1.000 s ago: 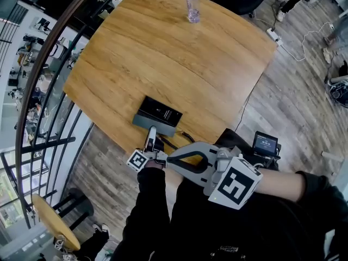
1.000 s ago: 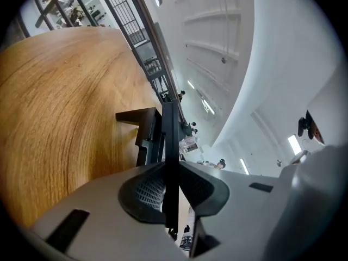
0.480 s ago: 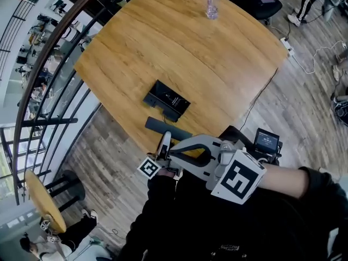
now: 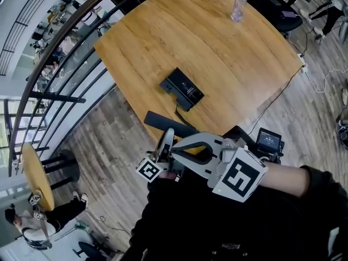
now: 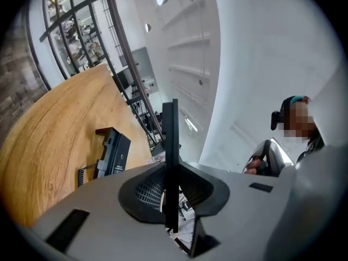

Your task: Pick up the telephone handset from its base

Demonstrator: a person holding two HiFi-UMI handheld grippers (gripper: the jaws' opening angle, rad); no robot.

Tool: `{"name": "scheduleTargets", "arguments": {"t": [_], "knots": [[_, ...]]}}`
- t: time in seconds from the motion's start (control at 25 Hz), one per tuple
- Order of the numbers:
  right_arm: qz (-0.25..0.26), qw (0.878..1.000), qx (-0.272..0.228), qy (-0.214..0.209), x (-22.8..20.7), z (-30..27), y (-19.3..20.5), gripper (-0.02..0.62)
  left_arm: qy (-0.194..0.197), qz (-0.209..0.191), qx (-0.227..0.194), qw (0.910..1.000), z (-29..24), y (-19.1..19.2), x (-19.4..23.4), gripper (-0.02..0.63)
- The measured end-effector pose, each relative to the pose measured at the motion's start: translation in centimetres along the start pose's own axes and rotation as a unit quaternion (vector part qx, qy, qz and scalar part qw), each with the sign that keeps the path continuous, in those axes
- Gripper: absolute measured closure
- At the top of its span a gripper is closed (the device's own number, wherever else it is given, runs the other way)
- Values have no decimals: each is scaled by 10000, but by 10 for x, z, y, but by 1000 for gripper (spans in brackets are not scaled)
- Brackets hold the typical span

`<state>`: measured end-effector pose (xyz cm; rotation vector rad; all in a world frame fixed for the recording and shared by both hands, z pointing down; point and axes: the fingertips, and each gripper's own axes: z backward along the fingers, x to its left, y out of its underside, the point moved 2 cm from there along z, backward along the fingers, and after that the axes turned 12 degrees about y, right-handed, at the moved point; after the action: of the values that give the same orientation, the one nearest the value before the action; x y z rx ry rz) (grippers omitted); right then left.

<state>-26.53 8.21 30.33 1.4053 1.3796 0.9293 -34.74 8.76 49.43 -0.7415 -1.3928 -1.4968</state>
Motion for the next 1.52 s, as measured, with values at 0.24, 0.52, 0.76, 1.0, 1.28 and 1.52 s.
{"name": "scheduleTargets", "arguments": {"t": [0.24,0.52,0.76,1.0,1.28,1.52], "knots": [[120,9998,-42,-118,16,-2,-3,578,114,-321,-66,9994,12,-6,-40,529],[293,9992,-274,-52,19,2,-18,578,371,-759,-217,9962,11,-22,-86,529],[347,9977,-574,119,17,-3,-33,578,408,-1655,-91,9853,5,-43,-132,529],[202,9950,-911,361,5,-14,-53,578,4,-2394,-46,9709,7,-62,-163,529],[151,9949,-980,171,6,-27,-62,578,-457,-2752,24,9603,20,-61,-163,529],[195,9942,-1054,25,8,-36,-68,578,-517,-3058,-55,9507,22,-65,-173,529]]}}
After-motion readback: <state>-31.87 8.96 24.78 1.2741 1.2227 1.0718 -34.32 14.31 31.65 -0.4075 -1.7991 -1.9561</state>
